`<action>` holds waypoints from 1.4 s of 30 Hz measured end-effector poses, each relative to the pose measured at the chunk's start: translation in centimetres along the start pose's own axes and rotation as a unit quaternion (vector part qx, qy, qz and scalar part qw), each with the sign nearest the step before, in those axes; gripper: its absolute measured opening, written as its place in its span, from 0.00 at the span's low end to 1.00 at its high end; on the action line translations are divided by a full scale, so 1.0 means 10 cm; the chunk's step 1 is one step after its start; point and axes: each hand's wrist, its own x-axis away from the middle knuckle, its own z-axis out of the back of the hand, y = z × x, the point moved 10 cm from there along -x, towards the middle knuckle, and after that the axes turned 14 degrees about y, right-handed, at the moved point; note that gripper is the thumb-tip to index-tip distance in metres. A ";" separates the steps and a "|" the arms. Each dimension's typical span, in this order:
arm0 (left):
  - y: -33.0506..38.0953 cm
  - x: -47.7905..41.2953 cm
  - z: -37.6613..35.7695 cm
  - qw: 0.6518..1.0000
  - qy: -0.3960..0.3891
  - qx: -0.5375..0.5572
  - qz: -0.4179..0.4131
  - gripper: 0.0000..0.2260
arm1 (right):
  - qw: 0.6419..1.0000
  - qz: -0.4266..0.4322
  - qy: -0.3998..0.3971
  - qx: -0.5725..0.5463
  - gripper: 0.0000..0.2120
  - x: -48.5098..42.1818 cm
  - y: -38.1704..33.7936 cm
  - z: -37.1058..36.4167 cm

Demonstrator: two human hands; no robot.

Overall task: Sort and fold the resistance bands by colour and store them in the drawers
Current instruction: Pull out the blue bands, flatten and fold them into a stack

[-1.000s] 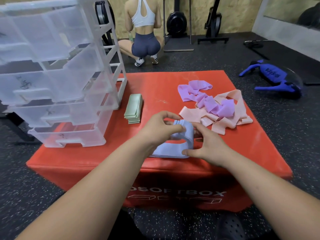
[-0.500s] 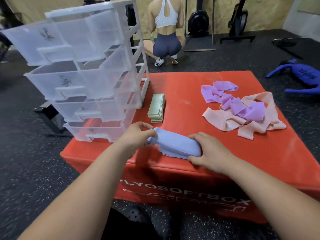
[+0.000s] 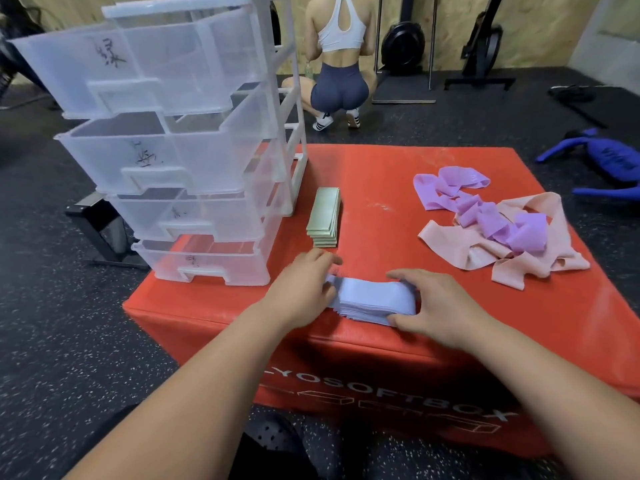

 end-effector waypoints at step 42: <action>0.31 0.01 -0.15 0.984 -0.047 0.126 -0.113 0.21 | 0.975 -0.216 -0.058 0.001 0.34 0.10 0.49 0.00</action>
